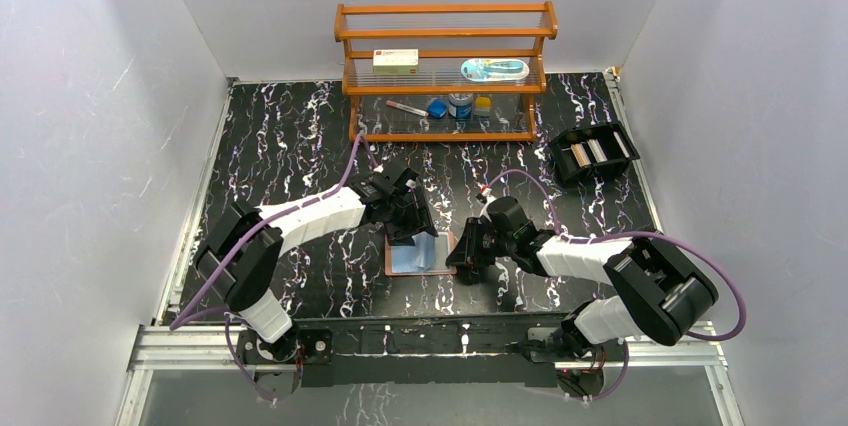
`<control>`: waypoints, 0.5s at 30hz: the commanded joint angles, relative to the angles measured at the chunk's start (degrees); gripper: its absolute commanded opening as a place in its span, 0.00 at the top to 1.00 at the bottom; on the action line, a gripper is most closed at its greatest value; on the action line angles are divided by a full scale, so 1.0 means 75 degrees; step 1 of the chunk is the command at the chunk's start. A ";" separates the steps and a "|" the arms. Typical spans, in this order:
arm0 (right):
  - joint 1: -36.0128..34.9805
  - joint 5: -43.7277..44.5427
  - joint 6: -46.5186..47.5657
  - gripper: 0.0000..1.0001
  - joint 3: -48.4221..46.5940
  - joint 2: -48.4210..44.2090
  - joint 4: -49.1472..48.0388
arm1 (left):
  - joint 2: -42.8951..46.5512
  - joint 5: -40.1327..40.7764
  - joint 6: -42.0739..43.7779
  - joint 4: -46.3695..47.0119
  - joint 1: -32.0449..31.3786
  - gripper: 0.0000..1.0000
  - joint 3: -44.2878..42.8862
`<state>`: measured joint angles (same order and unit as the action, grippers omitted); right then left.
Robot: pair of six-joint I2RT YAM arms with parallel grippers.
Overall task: Put the credit cards into the card holder
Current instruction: Turn over the card slot in the card holder.
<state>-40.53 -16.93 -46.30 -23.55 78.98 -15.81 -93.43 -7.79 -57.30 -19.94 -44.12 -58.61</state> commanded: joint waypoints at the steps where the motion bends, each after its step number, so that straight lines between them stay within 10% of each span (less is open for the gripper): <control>1: -0.0024 -0.0063 0.0063 0.74 -0.0052 -0.0226 -0.0088 | 0.0394 -0.0235 -0.0151 0.0319 -0.0058 0.42 0.0129; 15: -0.0028 0.0105 0.0151 0.72 -0.0117 -0.0526 0.0289 | 0.0480 -0.0097 -0.0177 0.0330 -0.0071 0.49 0.0183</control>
<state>-40.53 -16.69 -46.24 -23.53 76.86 -14.11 -93.41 -8.80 -58.48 -16.56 -44.38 -57.69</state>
